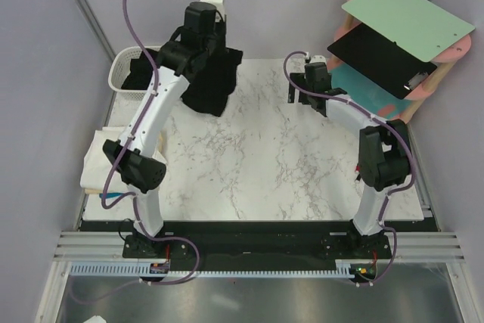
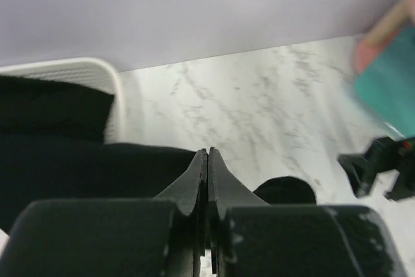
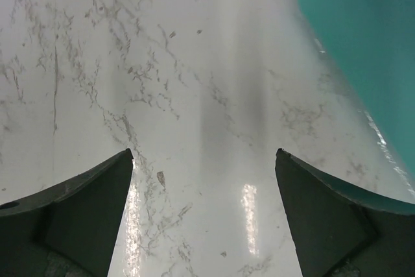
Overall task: Fold and stack the t-shirts
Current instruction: Move the tshirt to the center of the board, then flatten out the tshirt
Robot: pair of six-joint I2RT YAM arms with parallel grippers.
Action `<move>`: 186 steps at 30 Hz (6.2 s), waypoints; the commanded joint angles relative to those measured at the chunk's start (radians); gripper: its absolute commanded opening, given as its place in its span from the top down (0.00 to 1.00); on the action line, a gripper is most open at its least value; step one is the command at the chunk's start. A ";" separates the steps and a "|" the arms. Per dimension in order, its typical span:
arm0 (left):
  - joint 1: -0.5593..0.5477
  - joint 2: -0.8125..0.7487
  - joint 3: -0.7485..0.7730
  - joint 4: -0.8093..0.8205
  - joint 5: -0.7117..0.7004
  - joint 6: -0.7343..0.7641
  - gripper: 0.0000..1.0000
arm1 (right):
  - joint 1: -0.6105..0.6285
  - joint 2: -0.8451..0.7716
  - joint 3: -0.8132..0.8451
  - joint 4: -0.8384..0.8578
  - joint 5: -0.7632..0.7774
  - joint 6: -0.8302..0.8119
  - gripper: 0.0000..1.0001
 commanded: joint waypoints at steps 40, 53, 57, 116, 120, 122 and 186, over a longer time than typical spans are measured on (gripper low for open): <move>0.200 -0.780 -1.155 -0.054 -0.128 -0.458 0.00 | -0.008 -0.351 -0.397 -0.119 -0.203 0.143 0.05; -0.092 -0.529 -1.131 0.060 0.039 -0.303 0.00 | -0.010 -0.356 -0.507 -0.118 -0.162 0.192 0.21; -0.179 -0.427 -1.113 0.062 -0.021 -0.324 0.00 | -0.008 -0.307 -0.515 -0.067 -0.179 0.200 0.34; 0.310 -0.692 -1.108 -0.069 -0.124 -0.229 0.00 | -0.074 -0.442 -0.512 -0.046 0.124 0.200 1.00; 0.296 -0.706 -1.135 -0.023 0.005 -0.202 0.01 | -0.074 -0.422 -0.497 -0.036 0.114 0.195 1.00; 0.284 -0.691 -1.152 -0.004 0.060 -0.191 0.02 | -0.076 -0.414 -0.489 -0.032 0.105 0.194 1.00; 0.084 -0.412 -0.820 -0.064 -0.306 -0.126 0.98 | -0.079 -0.459 -0.497 0.034 0.065 0.182 0.98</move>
